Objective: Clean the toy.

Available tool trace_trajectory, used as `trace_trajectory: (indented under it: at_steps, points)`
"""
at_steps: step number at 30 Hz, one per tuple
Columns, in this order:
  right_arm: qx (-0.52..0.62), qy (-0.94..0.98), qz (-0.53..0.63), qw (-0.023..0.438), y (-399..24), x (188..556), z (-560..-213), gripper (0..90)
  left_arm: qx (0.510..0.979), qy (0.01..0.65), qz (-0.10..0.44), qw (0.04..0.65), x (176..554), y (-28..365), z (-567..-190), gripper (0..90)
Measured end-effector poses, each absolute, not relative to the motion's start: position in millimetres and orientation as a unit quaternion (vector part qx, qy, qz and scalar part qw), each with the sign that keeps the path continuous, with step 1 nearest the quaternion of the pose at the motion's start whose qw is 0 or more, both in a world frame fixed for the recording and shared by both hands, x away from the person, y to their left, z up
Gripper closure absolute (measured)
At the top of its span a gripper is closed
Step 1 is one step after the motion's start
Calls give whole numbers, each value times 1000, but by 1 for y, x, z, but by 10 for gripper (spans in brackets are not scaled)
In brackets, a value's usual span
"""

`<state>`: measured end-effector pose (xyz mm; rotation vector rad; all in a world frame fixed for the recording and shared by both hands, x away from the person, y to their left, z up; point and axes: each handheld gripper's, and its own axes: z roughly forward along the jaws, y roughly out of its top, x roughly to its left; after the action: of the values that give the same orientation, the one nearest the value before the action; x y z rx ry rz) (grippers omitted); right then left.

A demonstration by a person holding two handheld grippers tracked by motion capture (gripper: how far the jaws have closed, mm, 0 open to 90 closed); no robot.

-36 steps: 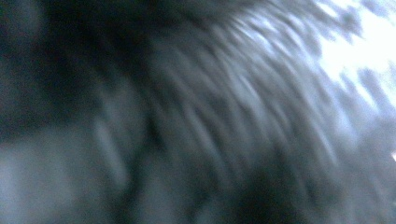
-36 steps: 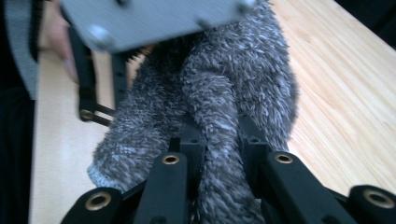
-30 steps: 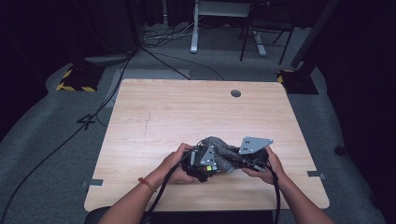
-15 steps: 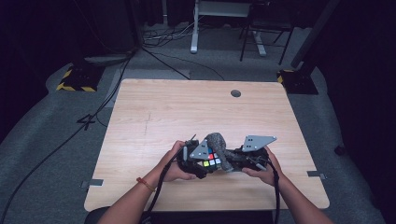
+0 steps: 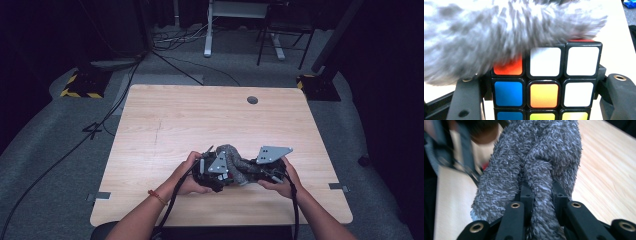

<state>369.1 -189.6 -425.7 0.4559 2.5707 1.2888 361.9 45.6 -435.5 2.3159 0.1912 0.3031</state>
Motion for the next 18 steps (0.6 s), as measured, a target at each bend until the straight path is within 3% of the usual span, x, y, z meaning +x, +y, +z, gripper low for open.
trace_trajectory:
  at_steps: [10,18]
  points:
    - [144,870,458,110,-187,365,-421,767,916,79,117,377,363,46,-438,335]
    - [143,871,445,150,-181,360,-416,767,917,75,122,373,359,37,-435,335]
